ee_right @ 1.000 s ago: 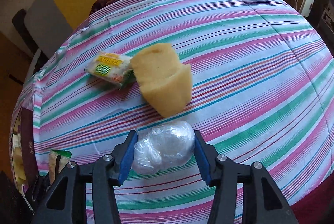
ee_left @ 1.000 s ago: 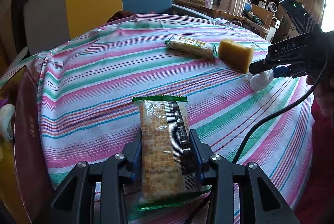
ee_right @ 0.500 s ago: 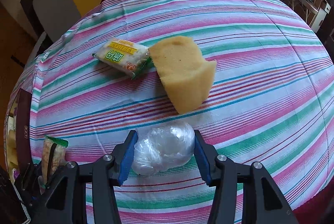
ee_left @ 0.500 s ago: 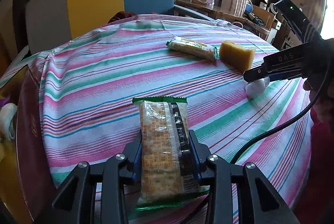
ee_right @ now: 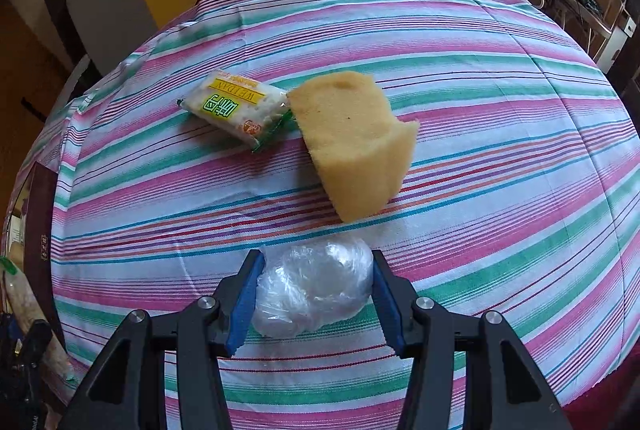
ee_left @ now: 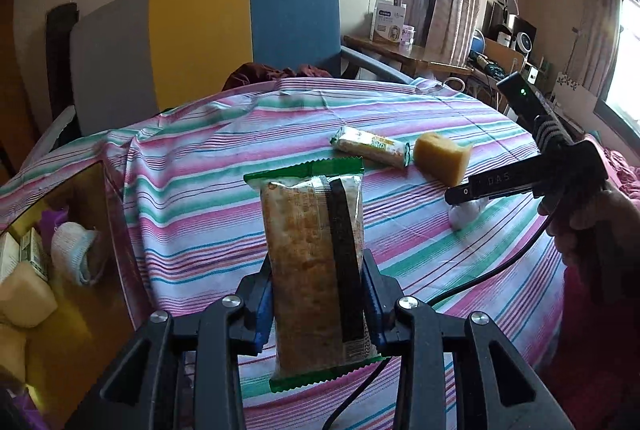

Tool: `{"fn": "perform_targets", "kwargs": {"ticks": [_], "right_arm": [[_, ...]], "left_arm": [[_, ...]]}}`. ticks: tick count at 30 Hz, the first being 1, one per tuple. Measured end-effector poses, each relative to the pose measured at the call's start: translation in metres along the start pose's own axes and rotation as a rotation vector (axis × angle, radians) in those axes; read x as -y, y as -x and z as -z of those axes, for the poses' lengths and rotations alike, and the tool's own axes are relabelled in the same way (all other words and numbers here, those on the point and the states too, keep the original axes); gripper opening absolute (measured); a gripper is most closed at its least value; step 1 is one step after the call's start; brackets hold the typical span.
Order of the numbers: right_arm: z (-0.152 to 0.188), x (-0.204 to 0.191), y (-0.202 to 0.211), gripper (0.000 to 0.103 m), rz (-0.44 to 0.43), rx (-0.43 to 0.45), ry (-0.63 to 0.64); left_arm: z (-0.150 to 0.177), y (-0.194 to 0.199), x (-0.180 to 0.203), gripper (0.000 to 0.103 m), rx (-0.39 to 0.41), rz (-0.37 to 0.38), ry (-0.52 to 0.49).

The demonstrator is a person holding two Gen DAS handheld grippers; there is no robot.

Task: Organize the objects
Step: 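Carry the cracker packet into the gold tray and open the left tool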

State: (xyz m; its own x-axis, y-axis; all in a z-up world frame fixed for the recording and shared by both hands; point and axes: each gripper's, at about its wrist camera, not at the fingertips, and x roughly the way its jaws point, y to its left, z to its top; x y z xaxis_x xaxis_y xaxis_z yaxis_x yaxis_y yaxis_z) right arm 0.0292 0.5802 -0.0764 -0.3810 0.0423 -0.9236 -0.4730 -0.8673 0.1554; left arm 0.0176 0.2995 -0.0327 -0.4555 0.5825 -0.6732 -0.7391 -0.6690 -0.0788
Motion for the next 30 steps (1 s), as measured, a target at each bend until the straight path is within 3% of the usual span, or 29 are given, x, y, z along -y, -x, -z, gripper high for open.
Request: {"fn": "perform_targets", "kwargs": {"ticks": [18, 26, 30], "right_arm": [[0.002, -0.002, 0.0, 0.053, 0.033, 0.009, 0.013], [0.003, -0.005, 0.002, 0.053, 0.049, 0.013, 0.022], [0.004, -0.006, 0.003, 0.053, 0.053, 0.016, 0.026]], "left_arm": [[0.008, 0.059, -0.068, 0.038, 0.038, -0.108, 0.108], [0.039, 0.093, -0.15, 0.038, -0.031, -0.154, 0.272], [0.066, 0.105, -0.192, 0.038, -0.074, -0.22, 0.327]]}}
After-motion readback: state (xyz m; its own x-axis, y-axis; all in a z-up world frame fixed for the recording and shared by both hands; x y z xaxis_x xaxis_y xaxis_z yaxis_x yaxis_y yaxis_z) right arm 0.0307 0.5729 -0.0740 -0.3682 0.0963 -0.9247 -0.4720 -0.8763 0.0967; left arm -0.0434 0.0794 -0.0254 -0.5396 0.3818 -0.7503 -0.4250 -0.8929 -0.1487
